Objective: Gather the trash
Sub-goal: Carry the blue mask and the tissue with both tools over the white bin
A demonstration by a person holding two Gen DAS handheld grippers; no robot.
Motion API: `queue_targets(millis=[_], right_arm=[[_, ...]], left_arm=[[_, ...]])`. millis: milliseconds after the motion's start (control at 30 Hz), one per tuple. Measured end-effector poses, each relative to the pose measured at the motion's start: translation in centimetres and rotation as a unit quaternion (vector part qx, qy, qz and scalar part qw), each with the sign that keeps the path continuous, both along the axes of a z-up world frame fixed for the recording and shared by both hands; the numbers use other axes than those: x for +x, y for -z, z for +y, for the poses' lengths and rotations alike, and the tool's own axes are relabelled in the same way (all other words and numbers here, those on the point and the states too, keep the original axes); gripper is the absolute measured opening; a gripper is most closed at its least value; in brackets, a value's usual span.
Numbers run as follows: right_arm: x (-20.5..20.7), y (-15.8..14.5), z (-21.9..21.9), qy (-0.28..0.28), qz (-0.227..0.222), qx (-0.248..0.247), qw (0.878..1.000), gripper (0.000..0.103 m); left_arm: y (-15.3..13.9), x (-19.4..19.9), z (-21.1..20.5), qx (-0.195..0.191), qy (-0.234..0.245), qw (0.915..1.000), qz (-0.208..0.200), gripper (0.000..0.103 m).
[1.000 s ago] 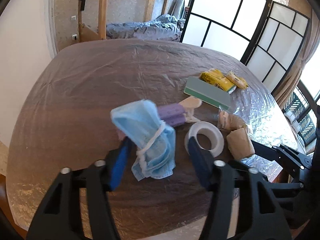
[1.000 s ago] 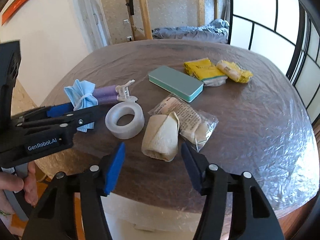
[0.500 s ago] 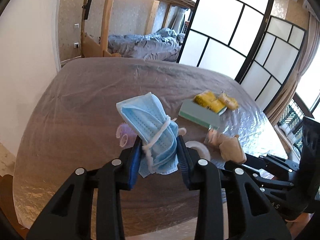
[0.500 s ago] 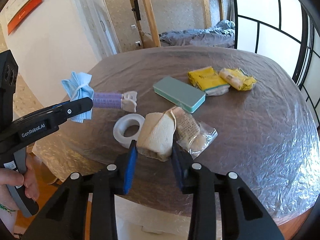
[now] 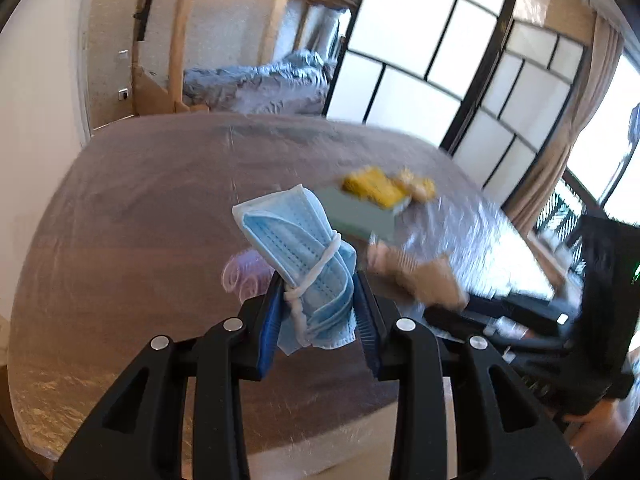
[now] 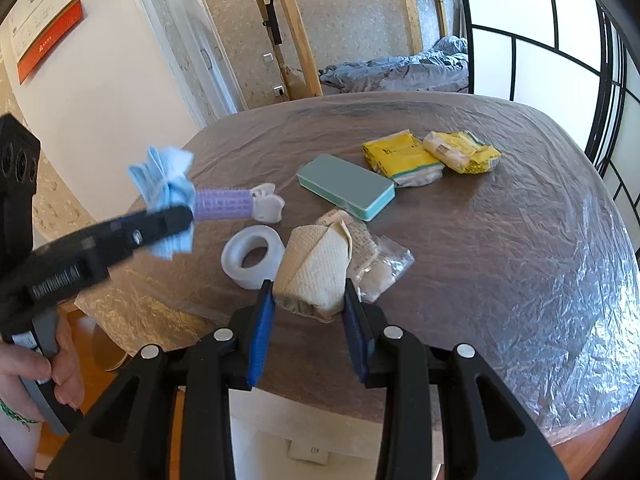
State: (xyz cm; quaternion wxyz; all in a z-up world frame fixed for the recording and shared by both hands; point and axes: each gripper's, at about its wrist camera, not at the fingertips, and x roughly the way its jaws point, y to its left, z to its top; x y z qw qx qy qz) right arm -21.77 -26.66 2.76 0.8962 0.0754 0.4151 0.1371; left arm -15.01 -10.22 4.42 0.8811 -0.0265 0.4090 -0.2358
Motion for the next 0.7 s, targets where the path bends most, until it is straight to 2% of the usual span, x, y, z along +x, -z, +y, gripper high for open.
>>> queue_targets(millis=[133, 167, 233, 267, 500, 600, 700], right_arm=[[-0.7, 0.4, -0.6, 0.001, 0.008, 0.003, 1.0, 0.033], [-0.8, 0.5, -0.6, 0.001, 0.008, 0.003, 1.0, 0.033], [-1.0, 0.5, -0.8, 0.0, 0.008, 0.003, 1.0, 0.033], [-1.2, 0.6, -0.8, 0.001, 0.008, 0.003, 1.0, 0.033], [-1.7, 0.7, -1.0, 0.0, 0.011, 0.007, 1.0, 0.033], [-1.9, 0.7, -1.0, -0.002, 0.01, 0.009, 1.0, 0.033], [-2.1, 0.6, -0.8, -0.003, 0.009, 0.009, 1.0, 0.033]], left_arm=[[2.7, 0.2, 0.0, -0.016, 0.009, 0.9986, 0.051, 0.036], [2.8, -0.1, 0.3, -0.043, 0.014, 0.9978, 0.049, 0.036], [2.4, -0.9, 1.4, -0.139, 0.046, 0.9884, 0.04, 0.036], [2.3, -1.1, 1.8, -0.157, 0.042, 0.986, 0.036, 0.036], [1.3, -1.5, 3.6, -0.151, -0.02, 0.9883, 0.011, 0.036], [-0.5, -1.7, 4.8, -0.194, -0.034, 0.9802, -0.019, 0.036], [-2.8, -1.5, 5.4, -0.199, -0.053, 0.9772, -0.053, 0.036]])
